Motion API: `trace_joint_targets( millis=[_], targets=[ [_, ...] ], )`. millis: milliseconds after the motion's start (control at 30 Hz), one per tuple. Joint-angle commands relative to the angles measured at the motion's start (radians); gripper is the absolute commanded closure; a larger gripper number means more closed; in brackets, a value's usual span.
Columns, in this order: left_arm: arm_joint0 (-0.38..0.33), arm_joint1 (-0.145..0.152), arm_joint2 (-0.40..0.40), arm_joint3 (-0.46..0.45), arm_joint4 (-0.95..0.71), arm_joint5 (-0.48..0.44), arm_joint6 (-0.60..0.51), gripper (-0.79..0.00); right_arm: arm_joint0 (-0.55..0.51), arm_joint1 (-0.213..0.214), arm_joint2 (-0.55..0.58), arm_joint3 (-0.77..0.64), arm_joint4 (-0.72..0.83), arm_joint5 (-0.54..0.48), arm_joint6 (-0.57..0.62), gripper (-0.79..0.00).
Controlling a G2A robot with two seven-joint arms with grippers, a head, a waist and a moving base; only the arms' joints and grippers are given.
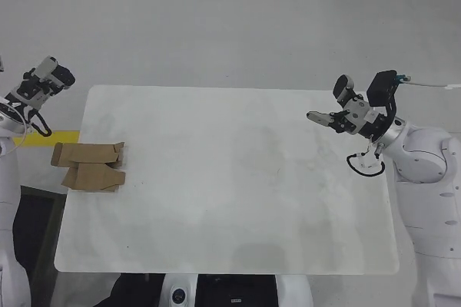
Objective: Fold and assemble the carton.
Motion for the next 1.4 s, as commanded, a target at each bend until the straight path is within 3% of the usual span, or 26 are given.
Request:
trace_joint_targets(
  millis=[0, 300, 533, 1067, 1367],
  targets=[
    [0.014, 0.007, -0.027, 0.033, 0.000, 0.008, 0.012, -0.785, 0.000, 0.000, 0.000, 0.000, 0.000, 0.000, 0.000, -0.785],
    [0.122, 0.038, -0.147, 0.127, 0.007, 0.028, 0.087, -0.785, 0.000, 0.000, 0.000, 0.000, 0.000, 0.000, 0.000, -0.785],
    [0.200, 0.053, -0.196, 0.156, 0.075, 0.078, 0.197, -0.785, 0.000, 0.000, 0.000, 0.000, 0.000, 0.000, 0.000, -0.785],
    [0.401, 0.044, -0.188, 0.080, 0.127, 0.162, 0.297, -0.785, 0.000, 0.000, 0.000, 0.000, 0.000, 0.000, 0.000, -0.785],
    [0.429, 0.029, -0.138, 0.062, 0.124, 0.199, 0.289, -0.785, 0.000, 0.000, 0.000, 0.000, 0.000, 0.000, 0.000, -0.785]
  ],
)
